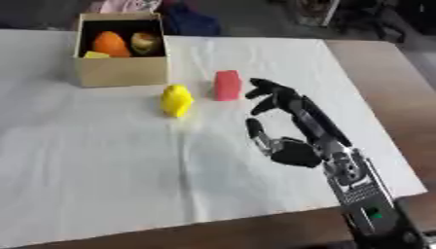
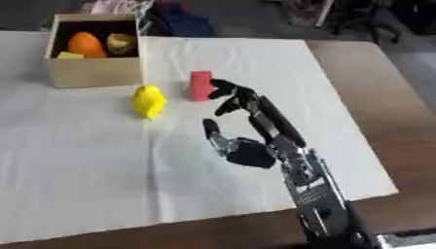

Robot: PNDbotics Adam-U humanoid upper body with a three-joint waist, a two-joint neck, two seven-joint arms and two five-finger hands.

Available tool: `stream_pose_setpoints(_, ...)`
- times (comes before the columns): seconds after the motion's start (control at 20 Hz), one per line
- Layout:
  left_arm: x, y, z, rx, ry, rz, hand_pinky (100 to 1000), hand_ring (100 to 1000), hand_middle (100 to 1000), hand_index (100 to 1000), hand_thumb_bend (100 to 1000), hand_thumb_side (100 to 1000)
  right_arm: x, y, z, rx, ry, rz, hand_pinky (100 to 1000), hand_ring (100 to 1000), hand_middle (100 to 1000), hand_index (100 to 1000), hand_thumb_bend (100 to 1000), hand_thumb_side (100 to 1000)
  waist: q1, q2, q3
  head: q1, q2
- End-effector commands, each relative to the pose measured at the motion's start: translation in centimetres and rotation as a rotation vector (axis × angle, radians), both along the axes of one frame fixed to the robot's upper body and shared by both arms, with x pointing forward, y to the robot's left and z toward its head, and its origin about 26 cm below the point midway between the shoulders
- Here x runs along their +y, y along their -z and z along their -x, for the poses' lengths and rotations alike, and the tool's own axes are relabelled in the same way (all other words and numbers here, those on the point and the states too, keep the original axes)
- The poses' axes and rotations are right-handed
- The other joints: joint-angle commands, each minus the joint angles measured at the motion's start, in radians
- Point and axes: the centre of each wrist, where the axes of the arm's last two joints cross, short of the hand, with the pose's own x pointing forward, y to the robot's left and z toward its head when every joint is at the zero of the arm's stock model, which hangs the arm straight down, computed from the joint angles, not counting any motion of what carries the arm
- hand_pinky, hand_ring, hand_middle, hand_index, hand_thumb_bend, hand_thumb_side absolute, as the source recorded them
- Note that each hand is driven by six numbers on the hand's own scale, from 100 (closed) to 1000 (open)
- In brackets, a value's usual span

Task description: Pick up objects on the table and place them in the box.

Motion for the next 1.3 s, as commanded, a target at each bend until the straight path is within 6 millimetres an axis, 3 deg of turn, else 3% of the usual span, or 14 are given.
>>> stream_pose_setpoints(0.05, -0.3, -1.3, 2.1, -0.037, 0.041, 0.025, 757, 595, 666, 789, 100, 474, -0.5, -2.2, -0.9, -0.039, -0.030, 0.062, 722, 659, 769, 953, 185, 459, -0.001, -0.026, 0.010, -0.014, 0.000)
stream_pose_setpoints(0.35, -0.9, 1.7, 3.6, 0.030, 0.055, 0.099, 754, 585, 652, 779, 100, 501, 0.4, -5.4, -3.7, -0.016, -0.121, 0.176, 725, 665, 775, 949, 208, 442, -0.002, -0.027, 0.051, -0.039, 0.000)
stream_pose_setpoints(0.55, -1.4, 2.8, 4.4, 0.043, 0.068, 0.138, 753, 582, 646, 775, 100, 516, 1.4, -6.4, -5.9, 0.019, -0.151, 0.329, 736, 683, 788, 955, 231, 440, 0.000, -0.026, 0.071, -0.055, -0.004)
stream_pose_setpoints(0.9, -2.3, 3.8, 5.7, 0.042, 0.091, 0.173, 754, 581, 643, 774, 100, 527, 3.4, -5.4, -9.8, 0.023, -0.087, 0.566, 764, 734, 821, 958, 275, 388, 0.004, -0.015, 0.103, -0.079, -0.017)
stream_pose_setpoints(1.3, -2.5, 5.2, 6.4, 0.068, 0.077, 0.211, 754, 579, 637, 772, 100, 545, 4.6, -3.9, -12.0, -0.020, -0.009, 0.669, 774, 748, 835, 959, 296, 367, 0.007, -0.006, 0.123, -0.098, -0.025)
